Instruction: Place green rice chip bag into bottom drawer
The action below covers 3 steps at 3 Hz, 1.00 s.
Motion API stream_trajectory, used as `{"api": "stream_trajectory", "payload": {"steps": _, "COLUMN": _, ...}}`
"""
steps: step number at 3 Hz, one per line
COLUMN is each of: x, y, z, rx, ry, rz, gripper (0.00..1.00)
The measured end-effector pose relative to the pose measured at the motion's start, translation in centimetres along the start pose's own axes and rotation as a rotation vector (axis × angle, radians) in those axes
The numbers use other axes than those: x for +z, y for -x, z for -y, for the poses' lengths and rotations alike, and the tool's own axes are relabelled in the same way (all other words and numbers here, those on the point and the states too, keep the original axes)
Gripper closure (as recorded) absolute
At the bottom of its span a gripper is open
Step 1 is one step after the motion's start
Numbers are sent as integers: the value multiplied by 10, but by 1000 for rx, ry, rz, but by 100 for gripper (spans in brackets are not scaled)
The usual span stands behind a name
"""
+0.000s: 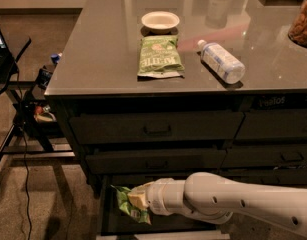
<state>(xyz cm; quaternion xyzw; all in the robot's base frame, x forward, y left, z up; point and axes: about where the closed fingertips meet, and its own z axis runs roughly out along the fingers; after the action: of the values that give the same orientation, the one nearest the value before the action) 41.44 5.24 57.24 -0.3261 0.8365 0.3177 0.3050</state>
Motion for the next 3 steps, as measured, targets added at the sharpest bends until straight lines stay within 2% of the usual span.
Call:
{"api": "stream_trajectory", "payload": {"steps": 1, "x": 11, "y": -20, "z": 28, "rx": 69, "ry": 5, "rz": 48, "gripper": 100}}
{"api": "stream_trajectory", "payload": {"steps": 2, "x": 28, "y": -47, "z": 46, "rx": 140, "ry": 28, "rz": 73, "gripper": 100}}
{"api": "stream_trajectory", "payload": {"steps": 3, "x": 28, "y": -47, "z": 46, "rx": 140, "ry": 28, "rz": 73, "gripper": 100}}
